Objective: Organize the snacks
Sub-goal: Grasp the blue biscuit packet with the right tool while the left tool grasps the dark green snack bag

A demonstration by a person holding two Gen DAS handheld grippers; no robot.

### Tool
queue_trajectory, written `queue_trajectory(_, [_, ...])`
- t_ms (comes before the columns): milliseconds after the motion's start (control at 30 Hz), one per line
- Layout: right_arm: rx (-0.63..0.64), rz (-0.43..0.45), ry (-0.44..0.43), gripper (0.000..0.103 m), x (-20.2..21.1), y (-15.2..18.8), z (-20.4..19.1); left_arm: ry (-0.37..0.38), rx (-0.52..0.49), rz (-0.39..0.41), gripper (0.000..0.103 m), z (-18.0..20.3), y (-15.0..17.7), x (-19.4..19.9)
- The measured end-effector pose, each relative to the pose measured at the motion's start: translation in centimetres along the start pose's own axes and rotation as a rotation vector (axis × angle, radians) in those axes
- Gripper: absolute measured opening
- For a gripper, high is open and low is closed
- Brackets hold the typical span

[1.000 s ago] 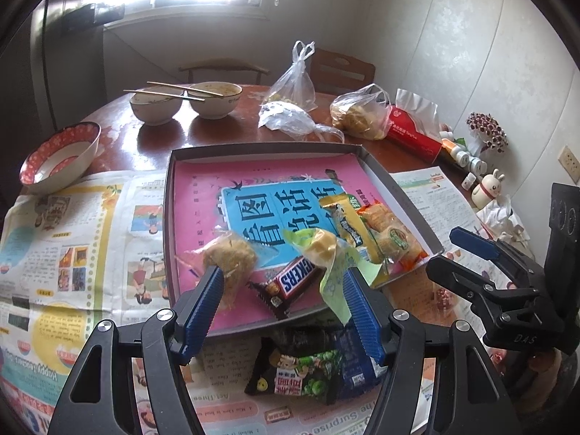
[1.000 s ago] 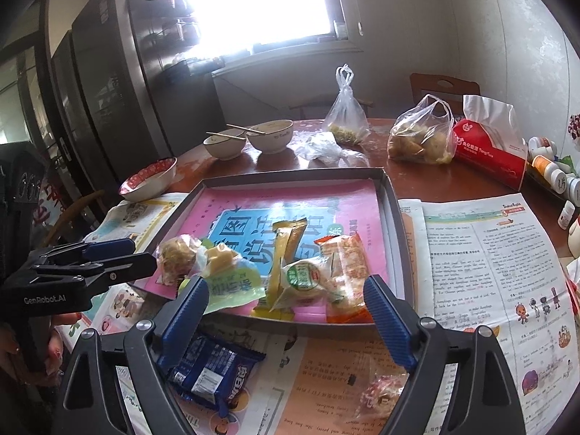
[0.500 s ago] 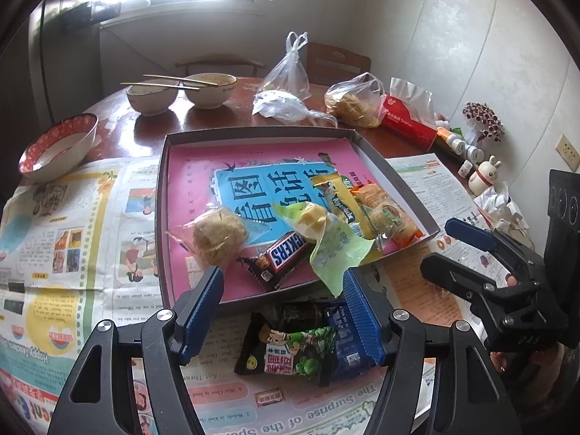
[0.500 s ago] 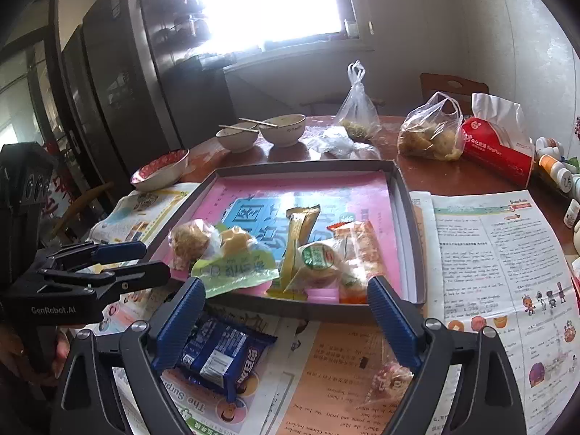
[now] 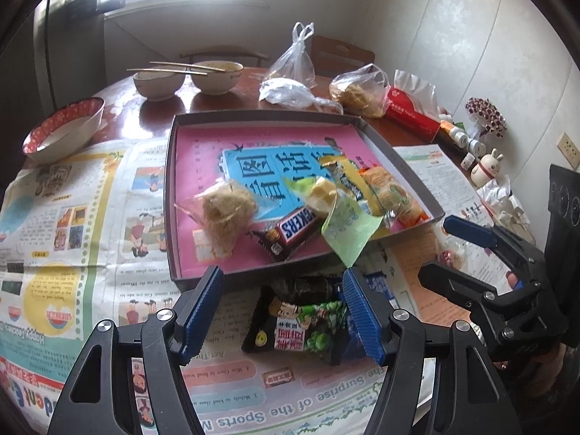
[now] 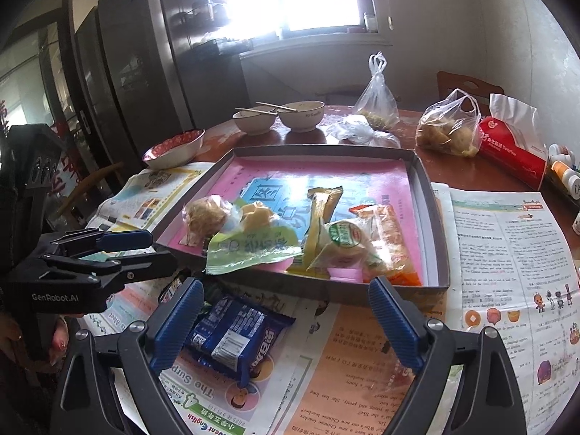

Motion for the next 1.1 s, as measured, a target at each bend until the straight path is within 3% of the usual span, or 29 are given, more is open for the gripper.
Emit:
queue_trajectory(533, [0.045, -0.039, -0.004, 0.093, -0.3, 2.0, -1.3, 0.007, -0.040, -0.060, 0.070, 0.7, 2.7, -1.2])
queue_trajectory(1100, [0.142, -0.089, -0.024, 0.094, -1.7, 3.9, -3.0, 0.018, -0.018, -0.099, 0.070, 0.5, 3.8, -3.0])
Point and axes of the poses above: each gripper's, at about its wrist camera, not at the fingertips, and x roughly against the way its jaws point, z to its right, y to its underside, the point moved 10 cm from there along -x, roughly the way its jaws point, and after that the axes turned 3 degrees about z, right-handed, at the moved point
